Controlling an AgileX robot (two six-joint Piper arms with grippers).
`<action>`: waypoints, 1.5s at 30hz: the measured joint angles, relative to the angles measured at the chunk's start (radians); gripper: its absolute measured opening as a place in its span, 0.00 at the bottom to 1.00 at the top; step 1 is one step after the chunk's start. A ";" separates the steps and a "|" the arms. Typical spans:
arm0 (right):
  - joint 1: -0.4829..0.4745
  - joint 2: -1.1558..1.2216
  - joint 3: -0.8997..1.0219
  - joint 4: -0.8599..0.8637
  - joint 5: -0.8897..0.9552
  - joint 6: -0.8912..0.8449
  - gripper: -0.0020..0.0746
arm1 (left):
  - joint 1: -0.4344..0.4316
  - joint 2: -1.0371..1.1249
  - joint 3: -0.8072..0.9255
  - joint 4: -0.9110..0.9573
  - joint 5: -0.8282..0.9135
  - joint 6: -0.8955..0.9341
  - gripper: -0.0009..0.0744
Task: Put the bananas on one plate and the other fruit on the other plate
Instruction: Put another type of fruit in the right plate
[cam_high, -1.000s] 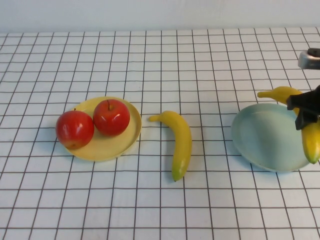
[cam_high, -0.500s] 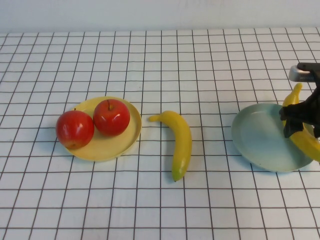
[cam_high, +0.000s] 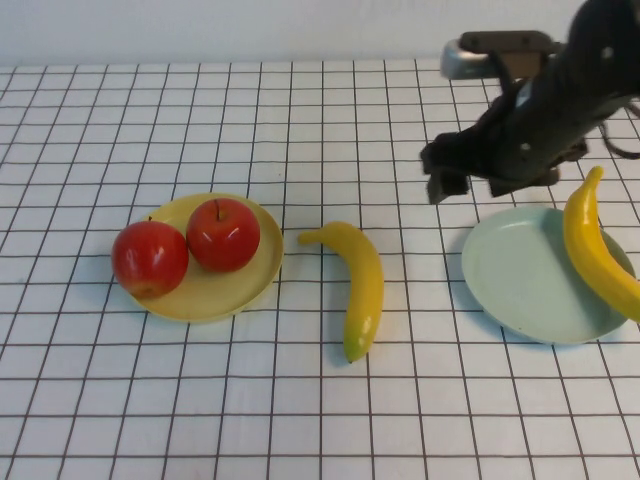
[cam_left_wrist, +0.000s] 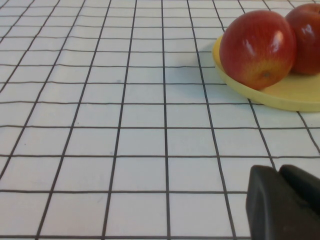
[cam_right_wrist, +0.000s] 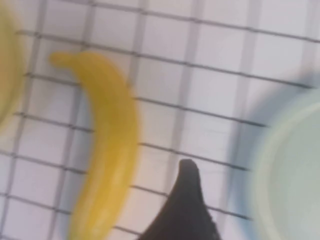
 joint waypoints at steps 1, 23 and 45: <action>0.030 0.036 -0.036 0.000 0.018 0.007 0.72 | 0.000 0.000 0.000 0.000 0.000 0.000 0.01; 0.221 0.462 -0.373 -0.015 0.286 0.095 0.70 | 0.000 0.000 0.000 0.000 0.000 0.000 0.01; 0.034 0.125 -0.176 -0.149 0.305 0.078 0.46 | 0.000 0.000 0.000 0.000 0.000 0.000 0.01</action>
